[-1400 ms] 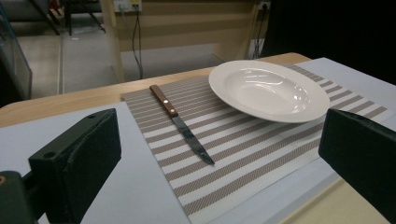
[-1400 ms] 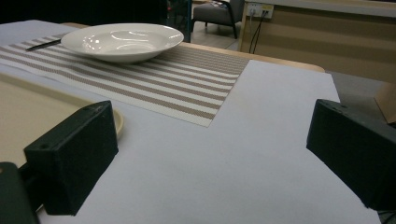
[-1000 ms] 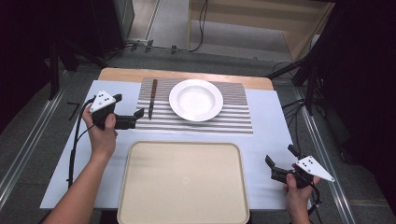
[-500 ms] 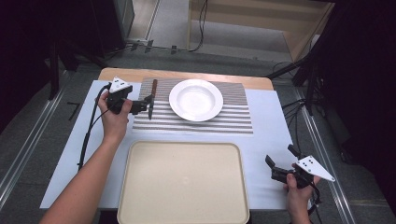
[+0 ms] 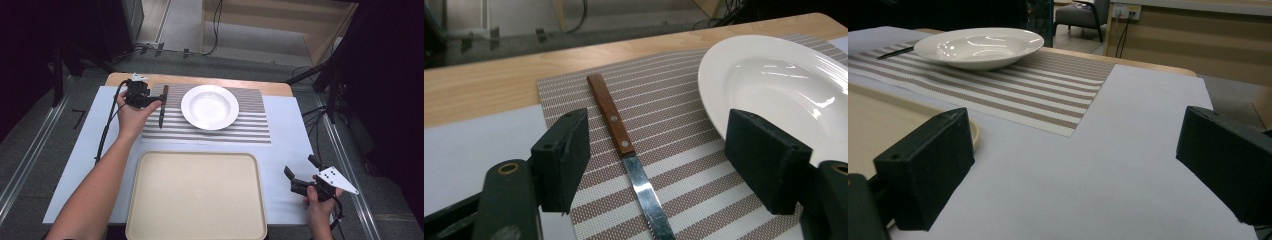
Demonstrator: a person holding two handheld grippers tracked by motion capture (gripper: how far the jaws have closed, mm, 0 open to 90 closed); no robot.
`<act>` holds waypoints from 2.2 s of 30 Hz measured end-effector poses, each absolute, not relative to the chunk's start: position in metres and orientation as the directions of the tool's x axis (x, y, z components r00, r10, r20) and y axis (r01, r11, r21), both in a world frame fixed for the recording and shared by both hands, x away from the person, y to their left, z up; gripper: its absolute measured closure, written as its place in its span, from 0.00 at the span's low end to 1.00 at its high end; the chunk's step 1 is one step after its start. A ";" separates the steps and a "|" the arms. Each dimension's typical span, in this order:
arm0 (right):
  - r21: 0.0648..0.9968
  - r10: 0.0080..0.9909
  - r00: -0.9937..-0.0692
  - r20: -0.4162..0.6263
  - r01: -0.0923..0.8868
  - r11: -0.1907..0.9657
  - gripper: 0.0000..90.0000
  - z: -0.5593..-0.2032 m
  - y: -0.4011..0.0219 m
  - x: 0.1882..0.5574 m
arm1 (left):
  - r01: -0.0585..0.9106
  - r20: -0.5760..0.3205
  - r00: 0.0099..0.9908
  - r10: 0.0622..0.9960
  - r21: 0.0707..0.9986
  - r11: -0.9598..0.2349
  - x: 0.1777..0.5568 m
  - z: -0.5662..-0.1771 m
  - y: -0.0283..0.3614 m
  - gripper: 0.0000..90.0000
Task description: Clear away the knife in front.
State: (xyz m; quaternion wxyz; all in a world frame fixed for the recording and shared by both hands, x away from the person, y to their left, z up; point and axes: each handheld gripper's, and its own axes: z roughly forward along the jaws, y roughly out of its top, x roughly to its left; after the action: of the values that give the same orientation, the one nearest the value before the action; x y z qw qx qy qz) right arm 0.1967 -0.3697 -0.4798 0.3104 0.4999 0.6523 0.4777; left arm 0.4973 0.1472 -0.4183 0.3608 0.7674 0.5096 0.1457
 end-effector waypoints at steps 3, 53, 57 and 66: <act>0.934 0.948 -0.308 0.073 0.355 0.044 0.01 -0.480 -0.370 0.197 | 0.704 -0.142 0.426 0.894 0.672 -0.229 0.507 -0.419 0.146 0.36; 0.932 0.948 -0.308 0.083 0.361 0.036 0.01 -0.480 -0.370 0.198 | 0.862 -0.044 0.330 0.943 0.422 -0.282 0.554 -0.469 0.114 0.85; 0.932 0.948 -0.307 0.082 0.360 0.036 0.01 -0.480 -0.370 0.198 | 0.862 -0.045 0.329 0.943 0.421 -0.281 0.554 -0.469 0.114 0.85; 0.931 0.948 -0.305 0.086 0.363 0.033 0.01 -0.480 -0.370 0.198 | 0.865 -0.067 0.335 0.940 0.417 -0.279 0.555 -0.469 0.117 0.86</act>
State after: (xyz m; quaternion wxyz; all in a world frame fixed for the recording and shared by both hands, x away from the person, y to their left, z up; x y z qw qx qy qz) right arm 0.1980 -0.3698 -0.4804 0.3056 0.5041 0.6503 0.4792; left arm 0.5554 0.1166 -0.4687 0.1938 0.7937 0.5684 0.0964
